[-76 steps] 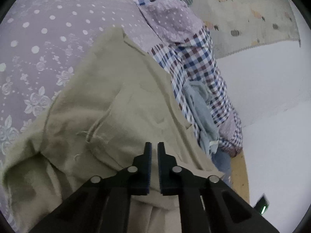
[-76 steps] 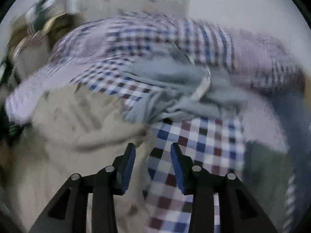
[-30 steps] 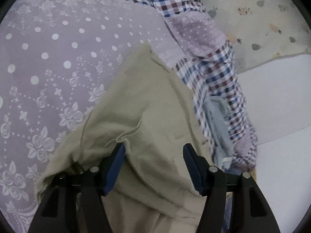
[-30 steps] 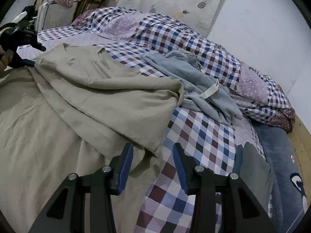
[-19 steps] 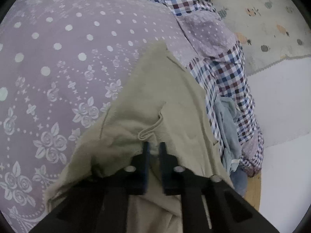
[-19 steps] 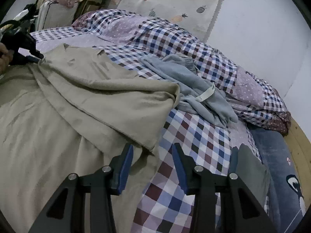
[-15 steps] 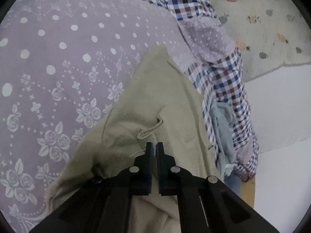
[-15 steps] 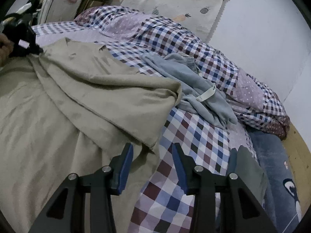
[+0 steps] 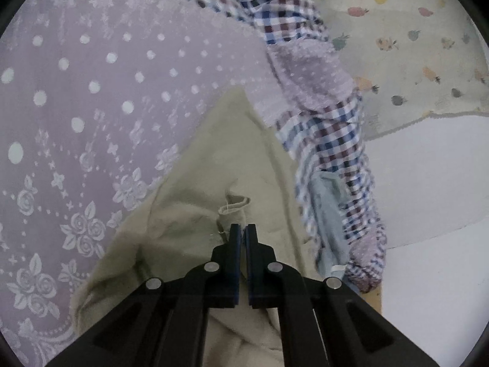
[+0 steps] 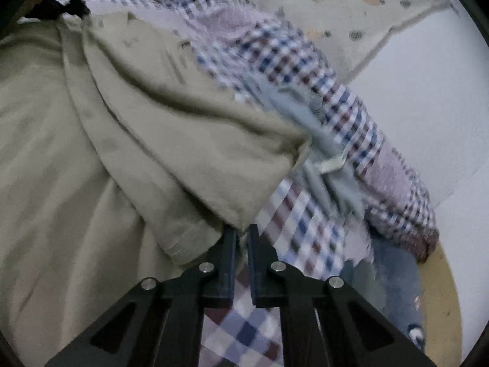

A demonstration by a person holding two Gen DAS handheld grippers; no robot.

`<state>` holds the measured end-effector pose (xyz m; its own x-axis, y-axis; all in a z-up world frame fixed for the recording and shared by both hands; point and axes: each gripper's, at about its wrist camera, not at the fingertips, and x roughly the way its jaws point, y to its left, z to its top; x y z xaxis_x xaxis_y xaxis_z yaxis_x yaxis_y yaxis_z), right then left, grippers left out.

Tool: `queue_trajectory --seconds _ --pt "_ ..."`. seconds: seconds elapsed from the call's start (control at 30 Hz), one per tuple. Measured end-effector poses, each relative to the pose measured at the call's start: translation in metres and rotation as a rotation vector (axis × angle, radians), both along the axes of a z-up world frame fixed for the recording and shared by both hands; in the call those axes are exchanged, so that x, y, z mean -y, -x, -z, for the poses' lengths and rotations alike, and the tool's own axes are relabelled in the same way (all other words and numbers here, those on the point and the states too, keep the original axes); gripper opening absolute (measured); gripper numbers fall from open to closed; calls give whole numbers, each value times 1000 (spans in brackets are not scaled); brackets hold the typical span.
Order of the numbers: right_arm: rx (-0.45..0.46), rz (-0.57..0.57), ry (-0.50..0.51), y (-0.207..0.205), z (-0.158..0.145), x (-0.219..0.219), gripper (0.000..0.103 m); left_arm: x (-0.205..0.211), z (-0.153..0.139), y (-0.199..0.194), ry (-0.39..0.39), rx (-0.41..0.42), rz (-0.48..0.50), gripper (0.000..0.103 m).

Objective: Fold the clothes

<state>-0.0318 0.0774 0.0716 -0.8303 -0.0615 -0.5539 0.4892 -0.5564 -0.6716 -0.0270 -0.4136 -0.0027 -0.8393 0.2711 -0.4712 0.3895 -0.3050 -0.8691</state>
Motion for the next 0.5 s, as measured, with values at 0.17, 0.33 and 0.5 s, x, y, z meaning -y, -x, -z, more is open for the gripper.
queue_trajectory --seconds 0.17,0.33,0.5 --pt "15 -57 53 -28 -38 -4 5 8 -12 -16 27 -13 -41 1" --pt "254 -42 -62 -12 10 -6 6 5 8 -14 48 105 -35 1" --pt "403 -33 145 9 -27 -26 9 2 14 -11 51 117 -28 1"
